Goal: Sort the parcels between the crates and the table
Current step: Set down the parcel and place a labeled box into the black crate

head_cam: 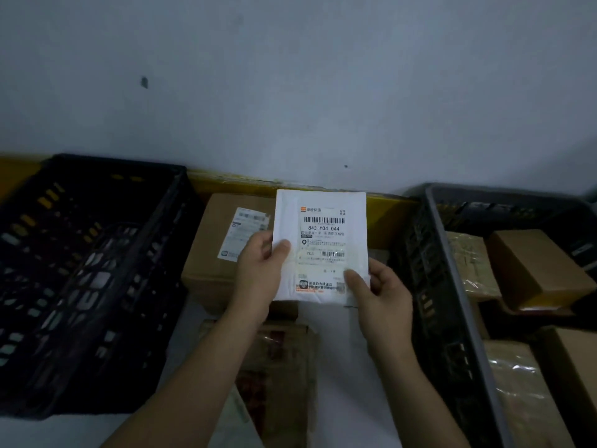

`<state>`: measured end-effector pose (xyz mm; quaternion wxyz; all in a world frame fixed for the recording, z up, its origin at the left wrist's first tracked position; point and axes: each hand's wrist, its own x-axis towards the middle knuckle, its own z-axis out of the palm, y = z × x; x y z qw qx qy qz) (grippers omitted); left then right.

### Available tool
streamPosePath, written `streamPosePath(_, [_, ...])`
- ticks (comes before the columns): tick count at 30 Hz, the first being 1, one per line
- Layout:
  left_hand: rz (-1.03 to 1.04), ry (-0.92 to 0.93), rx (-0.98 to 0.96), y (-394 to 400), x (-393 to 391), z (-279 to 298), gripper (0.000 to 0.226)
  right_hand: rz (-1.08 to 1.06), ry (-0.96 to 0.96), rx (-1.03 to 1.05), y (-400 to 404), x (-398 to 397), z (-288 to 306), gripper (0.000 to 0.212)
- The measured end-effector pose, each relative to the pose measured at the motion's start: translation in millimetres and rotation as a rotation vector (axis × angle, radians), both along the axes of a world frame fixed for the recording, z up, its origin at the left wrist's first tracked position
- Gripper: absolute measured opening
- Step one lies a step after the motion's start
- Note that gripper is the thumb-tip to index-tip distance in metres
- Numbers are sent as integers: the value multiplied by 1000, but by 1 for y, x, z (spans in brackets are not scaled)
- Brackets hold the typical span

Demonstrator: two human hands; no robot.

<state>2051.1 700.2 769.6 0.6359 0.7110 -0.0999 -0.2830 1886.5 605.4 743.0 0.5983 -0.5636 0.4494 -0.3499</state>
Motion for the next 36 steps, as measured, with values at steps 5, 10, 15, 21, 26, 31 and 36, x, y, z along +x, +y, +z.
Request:
streamPosePath(5, [-49,-68,37,38,23,20,22,73,-19,-72,23,37,15,24])
streamPosePath(10, [-98,-70,48,96,68,43,22,199,30,-216,65,79,37,54])
streamPosePath(15, [-33,-221,130,167,122,53,25,355,58,-298,122,127,48,48])
streamPosePath(21, [6,-400,349,271,191,44,63,551,169,-396,185,210,57,62])
streamPosePath(26, [-63,-778,745,346,235,18,83,797,388,-573,210,277,58,61])
streamPosePath(31, [-246,-914,1016,401,270,-5,91,1176,653,-708,234,340,29,62])
streamPosePath(36, [-372,-872,1023,421,287,-25,85,1404,893,-764,255,394,-17,69])
